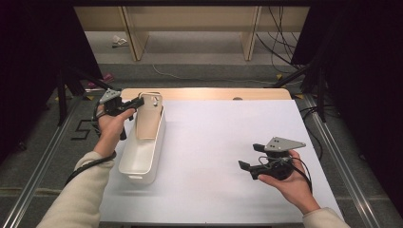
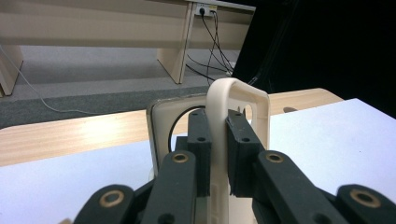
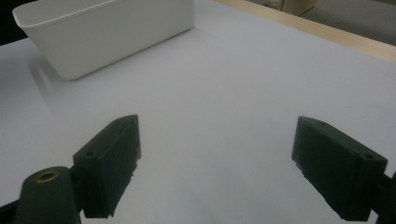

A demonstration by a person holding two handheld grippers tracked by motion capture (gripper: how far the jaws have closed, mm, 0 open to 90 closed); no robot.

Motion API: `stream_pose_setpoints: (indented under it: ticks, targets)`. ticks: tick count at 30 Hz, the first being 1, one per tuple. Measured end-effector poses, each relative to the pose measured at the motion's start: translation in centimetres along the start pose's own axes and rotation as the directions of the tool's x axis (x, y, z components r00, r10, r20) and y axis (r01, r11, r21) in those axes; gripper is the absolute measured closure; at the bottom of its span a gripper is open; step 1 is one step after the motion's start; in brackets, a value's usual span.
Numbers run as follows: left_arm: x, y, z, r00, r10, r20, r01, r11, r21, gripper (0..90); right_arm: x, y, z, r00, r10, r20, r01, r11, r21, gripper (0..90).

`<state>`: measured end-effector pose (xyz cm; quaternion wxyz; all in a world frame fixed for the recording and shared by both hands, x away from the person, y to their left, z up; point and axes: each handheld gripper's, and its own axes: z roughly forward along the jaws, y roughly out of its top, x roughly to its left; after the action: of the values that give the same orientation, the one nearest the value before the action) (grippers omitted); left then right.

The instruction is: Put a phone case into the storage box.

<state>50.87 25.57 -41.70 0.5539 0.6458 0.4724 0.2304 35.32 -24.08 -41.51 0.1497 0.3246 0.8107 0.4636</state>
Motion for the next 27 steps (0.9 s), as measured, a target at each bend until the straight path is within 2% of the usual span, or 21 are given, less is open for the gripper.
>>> stream_pose_setpoints:
  ticks: [18,27]
  targets:
    - [0.45,-0.39,0.65,0.9999,-0.014,0.000,0.014,0.9995,0.029,81.0,0.00,-0.02,0.02,1.0000,0.000,-0.002,0.000,1.000,0.000,16.3]
    - [0.90,-0.49,0.80,0.9998,-0.016,-0.014,0.016,0.9985,0.051,79.6,-0.01,-0.02,0.04,1.0000,0.001,-0.003,-0.001,1.000,0.002,16.3]
